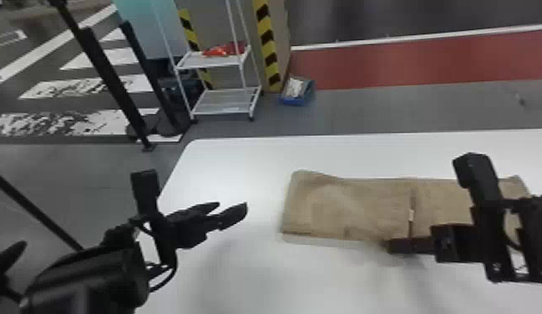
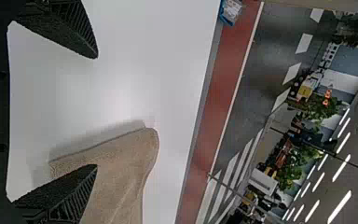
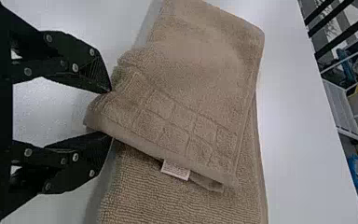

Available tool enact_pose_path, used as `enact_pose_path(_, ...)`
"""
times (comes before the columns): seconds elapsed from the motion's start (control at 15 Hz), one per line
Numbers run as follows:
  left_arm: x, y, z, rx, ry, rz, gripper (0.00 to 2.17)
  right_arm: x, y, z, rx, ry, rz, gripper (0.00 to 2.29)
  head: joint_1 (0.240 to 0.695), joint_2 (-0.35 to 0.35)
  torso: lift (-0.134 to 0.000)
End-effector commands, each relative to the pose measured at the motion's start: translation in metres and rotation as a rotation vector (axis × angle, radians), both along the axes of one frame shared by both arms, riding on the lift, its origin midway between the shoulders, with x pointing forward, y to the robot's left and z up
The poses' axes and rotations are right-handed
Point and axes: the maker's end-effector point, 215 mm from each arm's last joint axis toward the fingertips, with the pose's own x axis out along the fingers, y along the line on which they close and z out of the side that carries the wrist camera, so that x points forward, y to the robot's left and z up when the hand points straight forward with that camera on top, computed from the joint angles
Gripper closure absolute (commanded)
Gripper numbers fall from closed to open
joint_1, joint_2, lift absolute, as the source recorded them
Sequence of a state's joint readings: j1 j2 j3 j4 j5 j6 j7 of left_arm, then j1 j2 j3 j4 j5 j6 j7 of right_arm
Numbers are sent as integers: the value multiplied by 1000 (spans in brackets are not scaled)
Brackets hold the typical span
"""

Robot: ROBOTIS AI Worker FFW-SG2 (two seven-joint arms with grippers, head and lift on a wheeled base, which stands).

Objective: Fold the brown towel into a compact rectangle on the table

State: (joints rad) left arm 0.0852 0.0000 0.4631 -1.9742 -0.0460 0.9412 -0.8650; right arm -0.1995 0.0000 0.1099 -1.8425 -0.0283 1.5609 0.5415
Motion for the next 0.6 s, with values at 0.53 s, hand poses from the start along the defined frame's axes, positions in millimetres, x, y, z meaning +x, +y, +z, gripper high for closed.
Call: enact_pose_path(0.53,-2,1,-2,-5,4,2,46,18,5,39,40,-75,7,1305,695,285,-124)
